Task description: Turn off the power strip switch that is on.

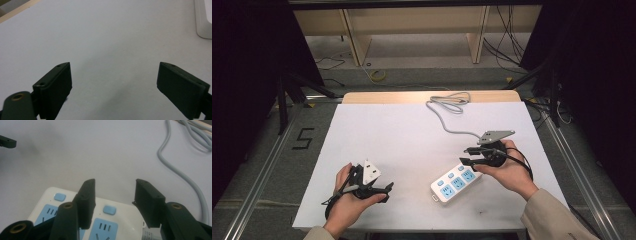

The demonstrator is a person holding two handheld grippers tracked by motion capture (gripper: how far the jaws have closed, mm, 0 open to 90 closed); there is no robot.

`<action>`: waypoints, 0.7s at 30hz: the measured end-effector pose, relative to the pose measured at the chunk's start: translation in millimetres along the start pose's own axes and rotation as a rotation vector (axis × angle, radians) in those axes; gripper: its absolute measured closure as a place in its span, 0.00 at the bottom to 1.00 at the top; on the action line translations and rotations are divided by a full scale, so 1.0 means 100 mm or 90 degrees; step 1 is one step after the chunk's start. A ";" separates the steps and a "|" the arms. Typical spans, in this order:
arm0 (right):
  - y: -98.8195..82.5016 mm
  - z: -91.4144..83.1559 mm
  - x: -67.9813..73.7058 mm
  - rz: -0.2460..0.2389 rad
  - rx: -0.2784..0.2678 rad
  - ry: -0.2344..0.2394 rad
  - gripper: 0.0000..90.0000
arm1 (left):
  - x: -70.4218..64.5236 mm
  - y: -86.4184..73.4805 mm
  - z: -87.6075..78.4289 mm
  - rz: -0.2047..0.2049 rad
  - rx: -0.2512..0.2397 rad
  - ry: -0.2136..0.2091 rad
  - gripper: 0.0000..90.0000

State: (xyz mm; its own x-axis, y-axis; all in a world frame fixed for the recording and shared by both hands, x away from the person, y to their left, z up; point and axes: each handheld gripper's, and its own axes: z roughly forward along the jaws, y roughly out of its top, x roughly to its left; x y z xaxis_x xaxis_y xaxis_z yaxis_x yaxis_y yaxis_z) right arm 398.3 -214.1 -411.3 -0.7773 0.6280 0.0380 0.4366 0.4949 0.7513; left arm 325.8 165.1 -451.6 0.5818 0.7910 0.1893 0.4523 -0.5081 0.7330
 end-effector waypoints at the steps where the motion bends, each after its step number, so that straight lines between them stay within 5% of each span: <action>1: -0.01 -0.01 0.00 0.001 -0.001 -0.001 0.55 | 0.00 0.00 0.00 -0.001 -0.001 0.000 0.14; 21: -0.12 -0.14 -0.06 0.019 -0.038 -0.004 0.39 | 0.01 -0.01 0.00 -0.003 0.000 -0.001 0.14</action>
State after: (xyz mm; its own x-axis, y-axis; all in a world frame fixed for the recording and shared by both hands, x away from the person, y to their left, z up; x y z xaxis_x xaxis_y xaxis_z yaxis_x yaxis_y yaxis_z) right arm 391.2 -232.0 -411.2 -0.7614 0.6458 0.0560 0.4310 0.4398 0.7879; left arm 326.2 165.7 -452.2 0.5806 0.7929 0.1849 0.4555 -0.5045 0.7335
